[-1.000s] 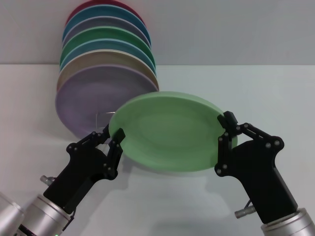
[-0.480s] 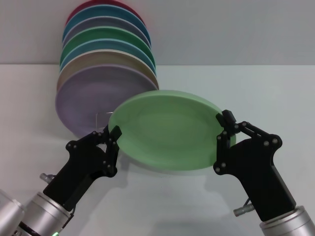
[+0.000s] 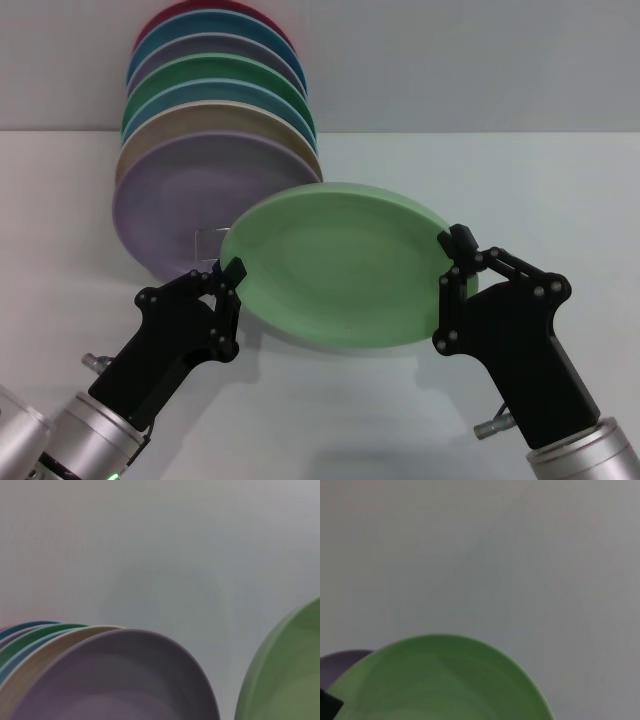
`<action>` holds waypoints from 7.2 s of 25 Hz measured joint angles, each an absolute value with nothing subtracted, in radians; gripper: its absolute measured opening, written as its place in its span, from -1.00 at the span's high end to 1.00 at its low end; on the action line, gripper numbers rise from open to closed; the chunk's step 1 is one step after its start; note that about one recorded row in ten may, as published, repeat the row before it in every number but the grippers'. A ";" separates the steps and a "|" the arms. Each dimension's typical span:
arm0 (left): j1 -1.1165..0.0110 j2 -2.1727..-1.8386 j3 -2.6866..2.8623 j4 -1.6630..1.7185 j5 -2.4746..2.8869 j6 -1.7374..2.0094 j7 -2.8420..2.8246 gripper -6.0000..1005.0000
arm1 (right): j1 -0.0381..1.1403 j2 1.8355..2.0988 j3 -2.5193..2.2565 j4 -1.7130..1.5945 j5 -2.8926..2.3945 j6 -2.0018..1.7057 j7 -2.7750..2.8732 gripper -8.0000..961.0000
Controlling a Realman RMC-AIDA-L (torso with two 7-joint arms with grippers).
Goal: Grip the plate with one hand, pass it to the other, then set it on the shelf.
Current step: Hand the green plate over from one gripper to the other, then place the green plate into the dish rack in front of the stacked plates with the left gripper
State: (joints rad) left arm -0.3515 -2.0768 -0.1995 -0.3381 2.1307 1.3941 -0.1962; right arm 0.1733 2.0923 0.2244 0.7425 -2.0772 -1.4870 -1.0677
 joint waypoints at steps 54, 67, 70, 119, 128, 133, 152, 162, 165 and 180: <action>-0.302 -2.068 -0.475 -0.175 2.133 1.782 0.069 0.92 | 0.197 2.091 0.146 0.689 -1.983 -1.540 -1.058 0.26; -0.351 -2.070 -0.392 -0.161 2.135 1.673 0.247 0.92 | 0.200 2.091 0.190 0.664 -1.973 -1.521 -1.065 0.26; -0.355 -2.071 -0.375 -0.167 2.135 1.619 0.274 0.92 | 0.202 2.091 0.198 0.655 -1.969 -1.521 -1.065 0.26; -0.178 -2.070 -0.413 -0.200 2.125 1.698 0.016 -0.41 | 0.296 2.084 0.378 0.536 -1.854 -1.418 -0.551 0.25; -0.187 -2.069 -0.558 -0.197 2.124 1.659 -0.178 -0.52 | 0.386 2.081 0.384 0.312 -1.859 -1.367 -0.119 0.12; -0.198 -2.073 -0.646 -0.209 2.124 1.598 -0.208 -0.52 | 0.430 2.082 0.394 0.246 -1.847 -1.364 -0.070 -0.17; -0.277 -2.070 -0.769 -0.212 2.124 1.465 -0.194 -0.51 | 0.500 2.083 0.429 0.204 -1.845 -1.285 -0.067 -0.43; -0.310 -2.072 -0.793 -0.197 2.125 1.411 -0.193 -0.50 | 0.512 2.083 0.449 0.209 -1.847 -1.295 -0.059 -0.43; -0.302 -2.074 -0.796 -0.203 2.124 1.416 -0.193 -0.50 | 0.512 2.082 0.448 0.204 -1.850 -1.299 -0.061 -0.43; -0.318 -2.068 -0.826 -0.203 2.125 1.462 -0.193 -0.50 | 0.513 2.080 0.478 0.193 -1.845 -1.298 -0.058 -0.43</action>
